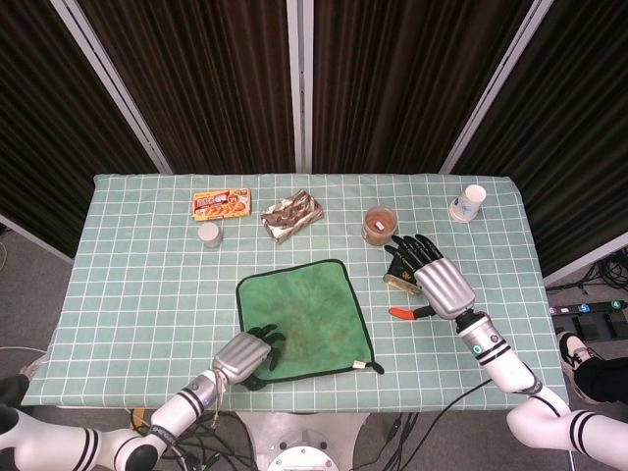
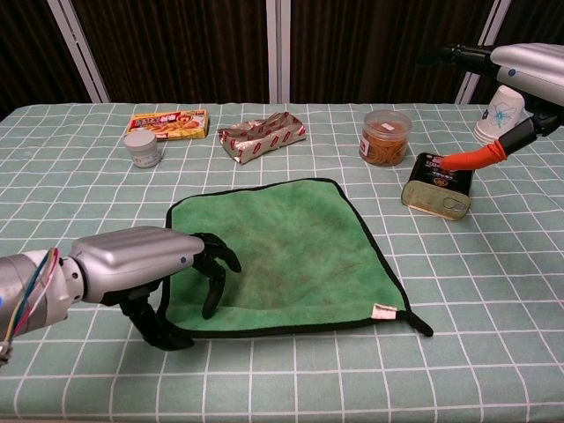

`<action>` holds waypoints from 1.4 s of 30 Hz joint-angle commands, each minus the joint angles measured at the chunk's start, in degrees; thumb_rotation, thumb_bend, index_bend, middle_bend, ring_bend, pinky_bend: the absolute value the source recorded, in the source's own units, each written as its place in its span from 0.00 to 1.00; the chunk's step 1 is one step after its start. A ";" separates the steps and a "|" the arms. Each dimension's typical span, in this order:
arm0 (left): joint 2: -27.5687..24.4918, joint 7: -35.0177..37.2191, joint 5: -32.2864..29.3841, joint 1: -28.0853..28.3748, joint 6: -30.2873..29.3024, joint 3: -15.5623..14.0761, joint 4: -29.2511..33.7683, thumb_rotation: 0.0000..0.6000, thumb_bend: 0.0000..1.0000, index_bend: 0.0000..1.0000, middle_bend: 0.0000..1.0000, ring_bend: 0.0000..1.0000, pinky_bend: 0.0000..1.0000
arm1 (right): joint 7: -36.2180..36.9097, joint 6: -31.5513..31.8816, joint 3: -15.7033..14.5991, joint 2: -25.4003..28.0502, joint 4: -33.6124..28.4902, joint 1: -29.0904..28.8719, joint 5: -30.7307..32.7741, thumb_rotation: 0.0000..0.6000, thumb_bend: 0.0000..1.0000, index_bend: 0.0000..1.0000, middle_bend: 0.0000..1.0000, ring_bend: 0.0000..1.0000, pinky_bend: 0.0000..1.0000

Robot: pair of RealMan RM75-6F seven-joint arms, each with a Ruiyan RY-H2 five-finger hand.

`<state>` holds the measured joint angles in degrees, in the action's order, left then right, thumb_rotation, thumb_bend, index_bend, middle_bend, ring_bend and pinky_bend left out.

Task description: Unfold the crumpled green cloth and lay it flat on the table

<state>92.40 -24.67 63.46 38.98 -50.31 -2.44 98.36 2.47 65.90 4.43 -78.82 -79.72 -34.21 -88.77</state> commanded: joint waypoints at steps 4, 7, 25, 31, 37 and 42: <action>-1.10 0.68 -0.03 0.80 1.37 -0.08 2.60 0.93 0.07 0.36 0.17 0.04 0.16 | 0.10 0.04 0.04 0.00 0.14 0.14 0.09 0.59 0.00 0.05 0.00 0.00 0.00; -1.55 1.22 0.02 1.29 2.53 -0.33 3.54 0.91 0.06 0.36 0.17 0.04 0.16 | 0.18 0.20 0.09 -0.03 0.17 0.22 0.06 0.58 0.00 0.06 0.00 0.00 0.00; -9.51 7.36 -2.49 -6.95 -16.35 9.74 -8.32 1.00 0.09 0.36 0.17 0.04 0.16 | -4.61 0.64 -0.15 7.70 -4.34 3.90 4.33 1.00 0.06 0.01 0.02 0.00 0.02; -14.24 9.45 -0.71 -13.02 -22.56 7.61 -12.07 1.00 0.09 0.36 0.17 0.04 0.16 | -3.84 6.73 -1.25 10.49 -5.35 9.79 5.70 1.00 0.06 0.00 0.00 0.00 0.00; -17.24 11.59 3.01 -20.52 -31.03 4.37 -9.78 1.00 0.09 0.34 0.17 0.04 0.16 | -0.78 14.23 -3.59 11.83 -5.66 16.72 4.57 1.00 0.08 0.00 0.00 0.00 0.00; -18.04 11.52 7.16 -25.79 -37.42 1.51 -6.34 1.00 0.09 0.33 0.16 0.04 0.16 | 0.08 19.20 -4.87 13.27 -7.22 21.42 3.89 1.00 0.08 0.00 0.00 0.00 0.00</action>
<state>75.00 -13.36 68.60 15.13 -85.23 0.60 90.30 1.96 83.66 0.27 -66.32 -86.15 -14.26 -84.53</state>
